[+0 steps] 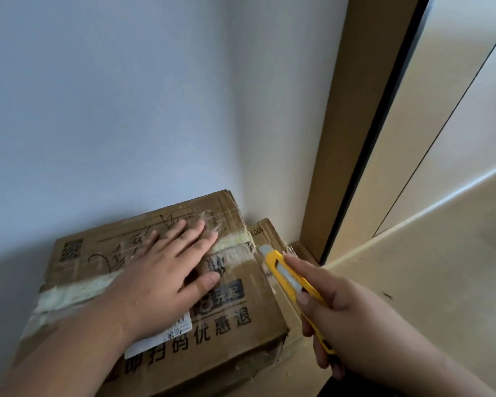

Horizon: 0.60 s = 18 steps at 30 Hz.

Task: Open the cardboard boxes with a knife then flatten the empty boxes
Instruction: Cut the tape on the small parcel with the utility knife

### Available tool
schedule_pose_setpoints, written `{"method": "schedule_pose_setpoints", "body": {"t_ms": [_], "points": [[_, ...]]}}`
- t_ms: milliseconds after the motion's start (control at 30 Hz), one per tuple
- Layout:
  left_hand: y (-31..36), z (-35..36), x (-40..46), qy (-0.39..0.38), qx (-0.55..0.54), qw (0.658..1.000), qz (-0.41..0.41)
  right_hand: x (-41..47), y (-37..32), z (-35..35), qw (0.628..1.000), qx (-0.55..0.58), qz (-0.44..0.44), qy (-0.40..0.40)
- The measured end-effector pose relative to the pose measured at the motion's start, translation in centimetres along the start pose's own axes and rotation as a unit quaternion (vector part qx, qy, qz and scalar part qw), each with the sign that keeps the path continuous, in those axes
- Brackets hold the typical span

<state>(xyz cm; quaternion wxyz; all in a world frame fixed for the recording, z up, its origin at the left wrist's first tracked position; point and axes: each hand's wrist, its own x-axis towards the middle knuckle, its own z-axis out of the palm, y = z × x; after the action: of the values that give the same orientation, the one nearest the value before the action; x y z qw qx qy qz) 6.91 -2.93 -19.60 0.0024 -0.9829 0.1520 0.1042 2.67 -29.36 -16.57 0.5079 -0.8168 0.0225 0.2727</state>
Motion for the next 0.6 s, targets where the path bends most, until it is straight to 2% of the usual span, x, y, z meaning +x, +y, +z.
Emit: {"method": "schedule_pose_setpoints", "body": {"t_ms": [167, 367, 600], "points": [[0.3, -0.2, -0.2, -0.001, 0.004, 1.000, -0.006, 1.6, 0.0, -0.3, 0.998, 0.032, -0.036, 0.042], [0.0, -0.1, -0.1, 0.012, -0.004, 1.000, -0.004, 3.2, -0.2, -0.1, 0.999, 0.019, -0.050, 0.002], [0.2, -0.3, -0.4, 0.017, -0.005, 1.000, -0.006, 4.2, 0.0, 0.2, 0.997, 0.038, -0.052, 0.031]]}}
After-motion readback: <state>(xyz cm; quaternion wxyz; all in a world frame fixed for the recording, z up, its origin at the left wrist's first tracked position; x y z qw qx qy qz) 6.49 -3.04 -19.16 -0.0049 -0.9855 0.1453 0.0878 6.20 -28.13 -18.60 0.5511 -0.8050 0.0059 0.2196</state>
